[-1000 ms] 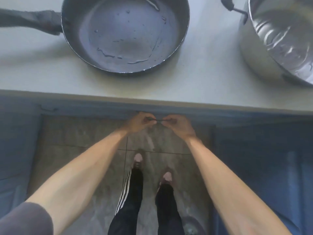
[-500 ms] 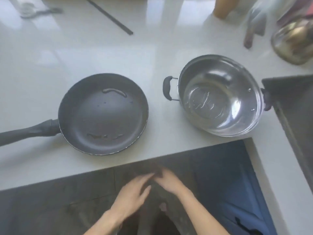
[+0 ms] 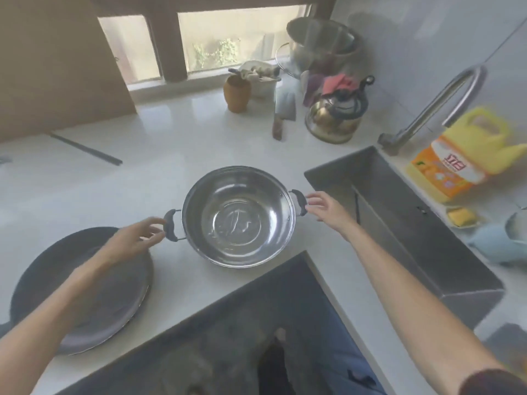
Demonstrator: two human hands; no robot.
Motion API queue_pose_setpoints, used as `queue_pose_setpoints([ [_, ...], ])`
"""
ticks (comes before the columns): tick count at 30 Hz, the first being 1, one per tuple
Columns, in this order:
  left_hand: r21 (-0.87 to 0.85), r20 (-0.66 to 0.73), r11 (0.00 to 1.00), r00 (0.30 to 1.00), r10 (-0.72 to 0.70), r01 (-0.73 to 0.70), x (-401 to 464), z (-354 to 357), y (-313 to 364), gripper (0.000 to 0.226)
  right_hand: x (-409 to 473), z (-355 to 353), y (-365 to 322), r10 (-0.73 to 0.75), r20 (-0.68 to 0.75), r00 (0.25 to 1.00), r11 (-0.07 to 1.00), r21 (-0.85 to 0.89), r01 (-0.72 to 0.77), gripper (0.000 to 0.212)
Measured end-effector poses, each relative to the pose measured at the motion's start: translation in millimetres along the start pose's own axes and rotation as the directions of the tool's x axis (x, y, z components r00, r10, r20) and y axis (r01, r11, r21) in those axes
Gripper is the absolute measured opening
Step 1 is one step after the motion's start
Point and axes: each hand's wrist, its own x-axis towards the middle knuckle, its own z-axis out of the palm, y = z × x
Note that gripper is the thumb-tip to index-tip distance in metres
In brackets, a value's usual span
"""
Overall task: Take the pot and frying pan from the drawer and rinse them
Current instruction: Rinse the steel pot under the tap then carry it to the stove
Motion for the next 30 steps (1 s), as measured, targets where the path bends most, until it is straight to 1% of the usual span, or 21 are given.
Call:
queue_pose_setpoints([
  [1, -0.035, -0.023, 0.999, 1.0, -0.021, 0.02, 3, 4, 4, 0.029, 18, 1, 2, -0.006, 0.062, 0.998, 1.0, -0.025, 0.008, 0.025],
  [3, -0.078, -0.067, 0.995, 0.995, -0.07, 0.064, 6, 11, 12, 0.026, 44, 5, 8, -0.059, 0.143, 0.988, 0.993, -0.089, 0.072, 0.024],
  [5, -0.083, -0.045, 0.992, 0.994, -0.1, 0.096, 14, 15, 23, 0.018, 60, 0, 15, -0.104, 0.202, 0.974, 0.984, -0.121, 0.13, 0.023],
  [6, -0.092, -0.033, 0.99, 0.993, -0.114, 0.111, 18, 17, 26, 0.017, 64, -3, 17, -0.109, 0.23, 0.967, 0.985, -0.102, 0.136, 0.023],
  [8, -0.09, -0.059, 0.986, 0.988, -0.143, 0.137, 20, 23, 29, 0.022, 64, -6, 12, -0.117, 0.279, 0.953, 0.989, -0.055, 0.137, 0.025],
  [10, -0.093, -0.109, 0.983, 0.98, -0.167, 0.157, 22, 29, 34, 0.029, 66, -12, 7, -0.105, 0.316, 0.943, 0.99, -0.056, 0.129, 0.026],
  [12, -0.127, -0.154, 0.98, 0.973, -0.173, 0.154, 31, 27, 39, 0.037, 66, -23, 8, -0.115, 0.308, 0.944, 0.992, -0.02, 0.128, 0.026],
  [14, -0.118, -0.169, 0.985, 0.975, -0.146, 0.127, 42, 19, 48, 0.037, 58, -40, 11, -0.129, 0.24, 0.962, 0.992, 0.03, 0.126, 0.026],
  [16, -0.076, -0.145, 0.995, 0.987, -0.074, 0.063, 60, 10, 70, 0.033, 45, -63, 15, -0.13, 0.14, 0.982, 0.988, 0.099, 0.117, 0.028],
  [19, -0.06, -0.083, 0.995, 0.994, 0.075, -0.08, 103, -2, 131, 0.034, 10, -103, 27, -0.067, -0.015, 0.998, 0.984, 0.166, 0.069, 0.027],
  [21, -0.026, -0.011, 0.977, 0.978, 0.209, -0.209, 141, 2, 181, 0.037, -18, -129, 38, 0.012, -0.143, 0.99, 0.984, 0.179, 0.013, 0.027],
  [23, -0.017, 0.079, 0.942, 0.938, 0.336, -0.336, 174, 19, 229, 0.036, -42, -151, 54, 0.101, -0.247, 0.964, 0.979, 0.197, -0.052, 0.027],
  [26, -0.011, 0.224, 0.872, 0.848, 0.48, -0.49, 223, 62, 292, 0.038, -69, -181, 90, 0.225, -0.386, 0.895, 0.962, 0.236, -0.14, 0.024],
  [29, 0.057, 0.351, 0.806, 0.768, 0.536, -0.589, 263, 121, 339, 0.038, -82, -198, 142, 0.322, -0.461, 0.827, 0.933, 0.303, -0.195, 0.025],
  [30, 0.099, 0.386, 0.787, 0.752, 0.534, -0.609, 275, 143, 351, 0.039, -81, -200, 160, 0.35, -0.474, 0.808, 0.922, 0.327, -0.208, 0.025],
])
